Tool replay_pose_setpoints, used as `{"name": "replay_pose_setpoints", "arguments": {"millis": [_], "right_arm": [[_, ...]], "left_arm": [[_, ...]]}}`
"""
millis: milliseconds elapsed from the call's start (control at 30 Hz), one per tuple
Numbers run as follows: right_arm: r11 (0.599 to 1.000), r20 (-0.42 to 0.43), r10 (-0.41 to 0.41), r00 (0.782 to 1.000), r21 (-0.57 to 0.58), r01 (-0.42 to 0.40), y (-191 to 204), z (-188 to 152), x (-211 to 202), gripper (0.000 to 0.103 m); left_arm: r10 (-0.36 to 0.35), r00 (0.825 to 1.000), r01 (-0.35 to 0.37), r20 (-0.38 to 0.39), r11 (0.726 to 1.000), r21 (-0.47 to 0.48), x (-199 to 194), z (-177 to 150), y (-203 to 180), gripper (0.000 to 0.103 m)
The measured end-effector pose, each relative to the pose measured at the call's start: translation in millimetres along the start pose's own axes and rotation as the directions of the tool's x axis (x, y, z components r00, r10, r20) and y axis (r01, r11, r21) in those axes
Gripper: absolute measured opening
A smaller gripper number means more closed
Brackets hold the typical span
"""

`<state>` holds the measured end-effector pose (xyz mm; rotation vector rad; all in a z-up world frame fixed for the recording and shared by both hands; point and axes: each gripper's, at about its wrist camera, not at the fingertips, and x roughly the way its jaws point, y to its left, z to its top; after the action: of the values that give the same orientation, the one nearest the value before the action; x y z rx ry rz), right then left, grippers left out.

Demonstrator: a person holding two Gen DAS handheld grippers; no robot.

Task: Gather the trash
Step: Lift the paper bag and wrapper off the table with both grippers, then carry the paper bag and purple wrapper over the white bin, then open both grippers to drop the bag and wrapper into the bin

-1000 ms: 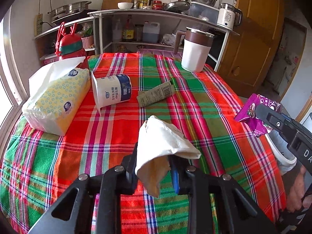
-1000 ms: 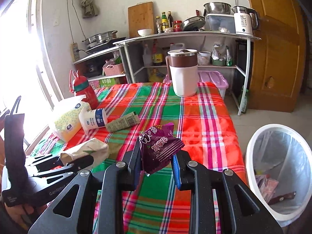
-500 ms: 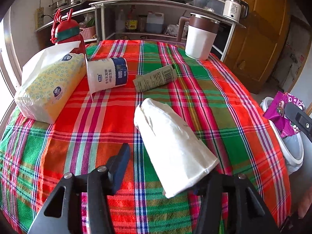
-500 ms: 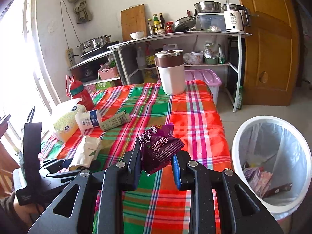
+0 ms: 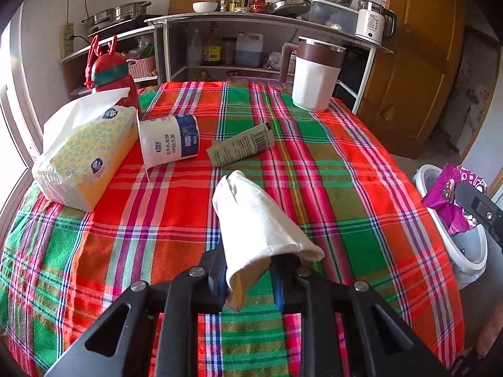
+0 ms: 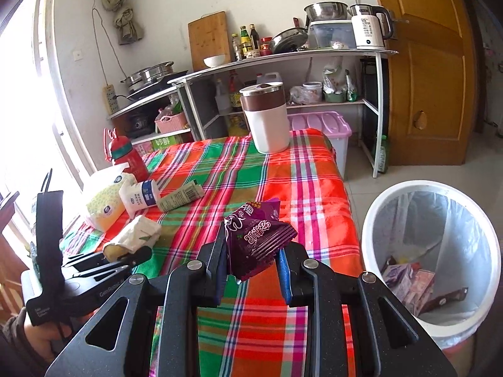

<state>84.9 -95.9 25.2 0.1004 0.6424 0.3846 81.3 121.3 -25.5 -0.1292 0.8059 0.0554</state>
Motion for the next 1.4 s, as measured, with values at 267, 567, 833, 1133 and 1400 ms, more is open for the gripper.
{"name": "replay_pose_setpoints", "arguments": {"millis": [267,567,833,1133,1400], "right_arm": [[0.999,0.027,-0.021,0.999,0.031,0.02,-19.5,1.5,-15.3,0.027],[0.994,0.061,-0.079,0.995,0.081,0.074,-59.7,7.8,-37.8,0.027],[0.982,0.072,-0.162,0.984,0.11,0.154,-105.2,13.9,-58.6,0.027],[0.963,0.016,-0.236,0.972,0.138,0.232,-158.6,9.5,-61.6,0.027],[0.947,-0.039,-0.287,0.957,0.138,0.29,-185.4,0.3,-54.9,0.028]], "left_arm": [[-0.048,0.998,0.047,0.04,0.998,0.035,-18.2,6.1,-28.0,0.023],[-0.13,0.99,0.123,0.062,0.986,0.11,-32.4,16.7,-78.0,0.023],[-0.252,0.967,0.241,0.044,0.956,0.164,-30.6,25.6,-135.4,0.023],[-0.352,0.936,0.348,-0.024,0.908,0.235,-16.5,26.2,-198.2,0.023],[-0.392,0.916,0.4,-0.083,0.875,0.272,-1.3,20.8,-240.2,0.023]]}}
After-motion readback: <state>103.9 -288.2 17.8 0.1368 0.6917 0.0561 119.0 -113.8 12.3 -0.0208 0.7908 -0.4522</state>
